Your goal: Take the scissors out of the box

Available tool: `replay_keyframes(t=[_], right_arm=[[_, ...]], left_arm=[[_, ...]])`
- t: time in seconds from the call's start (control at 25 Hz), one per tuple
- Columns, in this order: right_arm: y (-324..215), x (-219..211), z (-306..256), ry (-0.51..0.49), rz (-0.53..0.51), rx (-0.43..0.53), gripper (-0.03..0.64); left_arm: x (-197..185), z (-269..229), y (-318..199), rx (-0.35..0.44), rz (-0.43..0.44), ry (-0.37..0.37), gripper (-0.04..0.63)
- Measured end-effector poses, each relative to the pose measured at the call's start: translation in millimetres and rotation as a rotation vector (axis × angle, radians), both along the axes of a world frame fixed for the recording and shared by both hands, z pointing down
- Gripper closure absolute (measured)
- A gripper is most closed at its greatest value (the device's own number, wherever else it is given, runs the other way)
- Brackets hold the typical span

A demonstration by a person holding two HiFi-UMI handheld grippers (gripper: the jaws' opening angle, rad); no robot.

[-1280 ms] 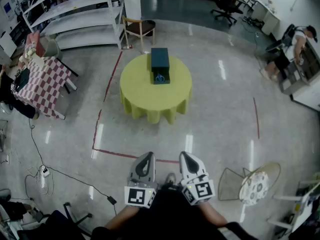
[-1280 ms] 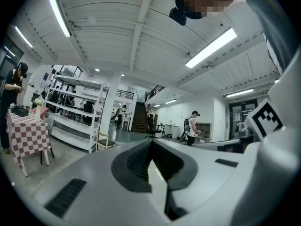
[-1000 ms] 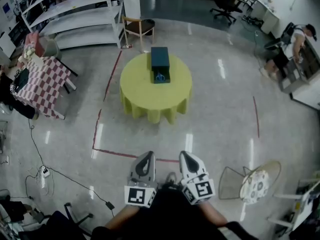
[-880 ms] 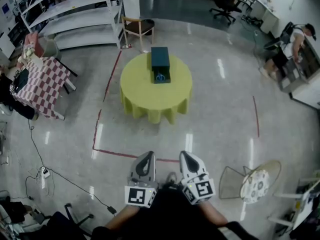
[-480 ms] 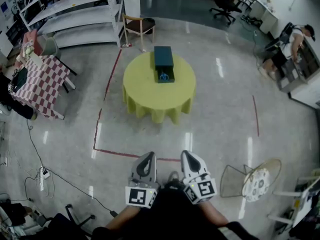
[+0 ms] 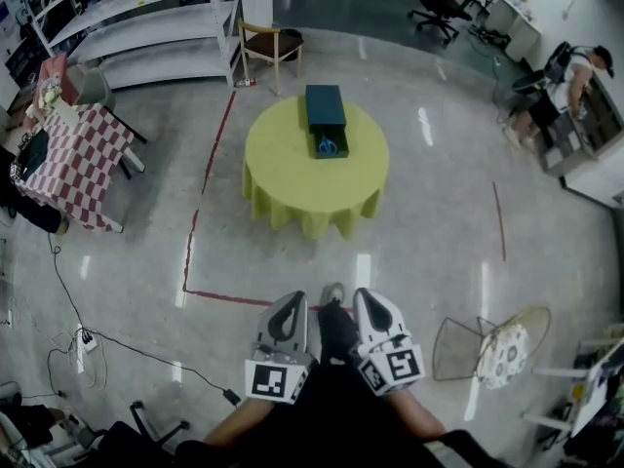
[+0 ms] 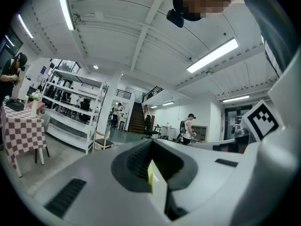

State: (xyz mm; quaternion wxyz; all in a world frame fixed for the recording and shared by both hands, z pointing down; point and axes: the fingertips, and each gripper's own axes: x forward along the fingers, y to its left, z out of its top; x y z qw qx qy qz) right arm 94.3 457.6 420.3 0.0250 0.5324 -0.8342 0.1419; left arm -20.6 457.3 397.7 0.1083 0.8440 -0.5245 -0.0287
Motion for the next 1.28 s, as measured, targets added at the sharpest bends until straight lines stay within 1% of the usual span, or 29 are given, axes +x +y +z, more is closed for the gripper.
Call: replay_keyframes(t=[0.16,0.36,0.6,0.8,0.88,1.0,1.28], right_arm=[[-26.4,-5.4,0.0,-0.003,-0.003,0.01,0.62],[-81.2,-7.1,1.6,-0.012,-0.015,0.029,0.618],[-163.9,3.5,-3.3,-0.014,-0.024,0.04,0.618],[-233.7,12.7,2.8,-0.011,-0.042,0.02,0.618],[-261.5,18.8,4.0,0.006,-0.061,0.022,0.618],[-302.4,26.0,3.2,0.024,-0.09,0.023,0.618],[-375.1,34.3,14.7,0.02,-0.121,-0.036,0.618]], left_arm=[[-3.4,1.0,-24.0,-0.004,-0.003,-0.002,0.595],[-5.3,-0.2,-71.2,0.012,-0.017,-0.014,0.595],[-3.7,-6.1,-151.2,0.021,-0.076,-0.018,0.595],[7.0,-6.3,-222.8,0.016,-0.085,-0.015,0.595],[13.9,-7.5,-250.1,0.01,-0.098,-0.007,0.595],[25.6,-8.4,-290.1,0.007,-0.108,-0.019,0.595],[37.3,-3.9,-363.5,-0.029,-0.134,-0.036,0.595]])
